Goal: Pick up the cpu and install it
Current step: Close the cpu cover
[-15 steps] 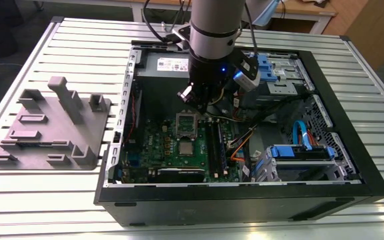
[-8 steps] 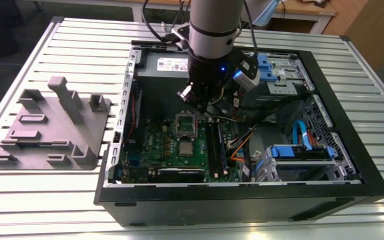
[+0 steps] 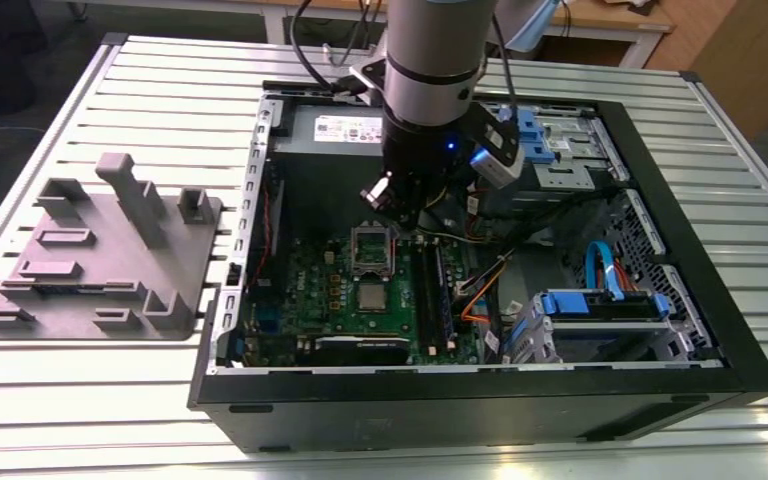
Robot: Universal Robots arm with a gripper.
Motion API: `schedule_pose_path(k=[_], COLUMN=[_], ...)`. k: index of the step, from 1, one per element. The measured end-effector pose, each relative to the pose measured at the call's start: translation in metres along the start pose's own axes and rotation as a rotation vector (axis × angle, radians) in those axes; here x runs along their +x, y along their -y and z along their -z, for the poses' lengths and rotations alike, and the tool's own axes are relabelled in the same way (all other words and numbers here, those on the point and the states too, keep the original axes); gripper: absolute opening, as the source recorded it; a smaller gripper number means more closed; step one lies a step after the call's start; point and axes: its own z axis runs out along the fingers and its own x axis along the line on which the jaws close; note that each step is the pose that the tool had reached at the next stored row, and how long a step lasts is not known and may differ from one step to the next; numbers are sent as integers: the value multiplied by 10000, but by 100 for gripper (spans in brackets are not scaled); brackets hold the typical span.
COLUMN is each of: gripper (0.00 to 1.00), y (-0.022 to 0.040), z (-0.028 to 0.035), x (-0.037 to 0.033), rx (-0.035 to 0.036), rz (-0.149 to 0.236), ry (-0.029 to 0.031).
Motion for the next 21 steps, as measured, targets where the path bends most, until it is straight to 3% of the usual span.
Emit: schedule_pose_path(k=[6, 8, 12, 21], gripper=[10, 10, 10, 10], y=[16, 25, 45, 54], z=[-19, -20, -43, -165], x=[-18, -13, 4, 15], rx=[-7, -163, -353, -587], rz=[-13, -18, -26, -36], ry=[4, 122, 261, 435])
